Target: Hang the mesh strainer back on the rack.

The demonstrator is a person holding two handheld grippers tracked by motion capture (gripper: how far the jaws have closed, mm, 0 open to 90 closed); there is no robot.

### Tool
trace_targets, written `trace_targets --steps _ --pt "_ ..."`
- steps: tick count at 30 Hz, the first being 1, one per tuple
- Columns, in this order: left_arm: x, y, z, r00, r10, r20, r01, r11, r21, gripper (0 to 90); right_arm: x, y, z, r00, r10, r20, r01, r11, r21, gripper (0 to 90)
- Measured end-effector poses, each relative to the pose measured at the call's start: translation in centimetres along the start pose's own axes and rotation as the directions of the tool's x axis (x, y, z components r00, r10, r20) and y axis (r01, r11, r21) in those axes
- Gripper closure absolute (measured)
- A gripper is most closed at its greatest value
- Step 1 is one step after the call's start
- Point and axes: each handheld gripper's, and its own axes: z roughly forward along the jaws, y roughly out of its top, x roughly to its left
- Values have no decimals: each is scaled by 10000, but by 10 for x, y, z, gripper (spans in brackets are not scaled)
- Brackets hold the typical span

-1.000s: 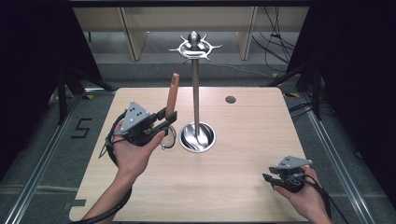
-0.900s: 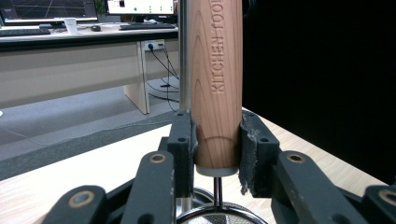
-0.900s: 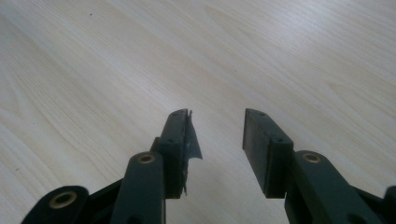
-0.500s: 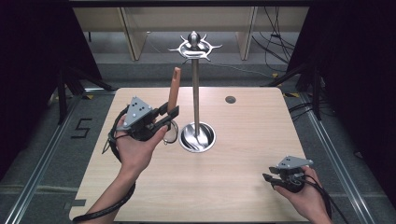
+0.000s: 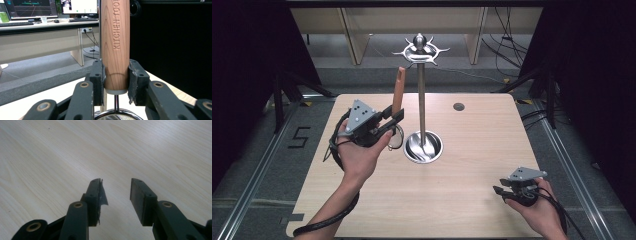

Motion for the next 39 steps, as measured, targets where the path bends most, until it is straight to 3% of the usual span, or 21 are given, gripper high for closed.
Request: trace_targets --steps 19,21,23,24,25,26,28,30,31,32,33,35,36,37,39 --pt "-3 8 4 9999 71 -127 -73 9998 -162 683 0 0 0 10000 5 -36 -5 10000 64 616" --pt "-4 8 5 9999 -76 -82 75 9999 -93 682 0 0 0 10000 -2 -36 2 10000 63 616" --pt "-3 9 6 9998 119 -127 -121 9998 -165 683 0 0 0 10000 -9 -30 9 10000 53 616" --pt "-4 9 7 9999 -16 -113 15 9999 -112 683 0 0 0 10000 9 -30 -9 10000 53 616" --pt "-3 9 7 9996 190 -201 -193 9997 -137 682 1 1 0 9998 164 -78 -164 9998 99 616" --pt "-4 9 8 9999 44 -146 -45 10000 -81 682 1 1 0 9998 164 -78 -164 9998 99 616" --pt "-3 9 9 9996 189 -224 -191 9998 -112 682 1 1 0 9999 127 -76 -126 9999 83 616" --pt "-4 8 10 9999 24 -156 -24 10000 -42 682 0 0 0 10000 -26 -37 26 10000 54 616" --pt "-3 8 10 9995 198 -239 -200 9998 -79 682 0 0 0 10000 -35 -34 35 10000 68 616" --pt "-4 7 11 9998 24 -185 -25 10000 -37 682 0 0 0 10000 -35 -34 35 10000 68 616" --pt "-3 8 12 9996 178 -232 -179 9998 -77 682 0 0 0 10000 -43 -31 43 10000 67 616" --pt "-4 7 13 9998 32 -184 -32 10000 -4 683 0 0 0 10000 -57 -33 58 10000 71 616" --pt "-3 8 13 9995 196 -253 -197 9998 -40 682 0 0 0 10000 -60 -31 60 10000 71 616" --pt "-3 8 14 9998 18 -211 -18 10000 4 682 0 0 0 10000 -56 -28 56 10000 82 616" --pt "-3 8 16 9997 48 -223 -48 10000 40 682 -1 0 0 9997 -224 -16 224 9997 90 616"
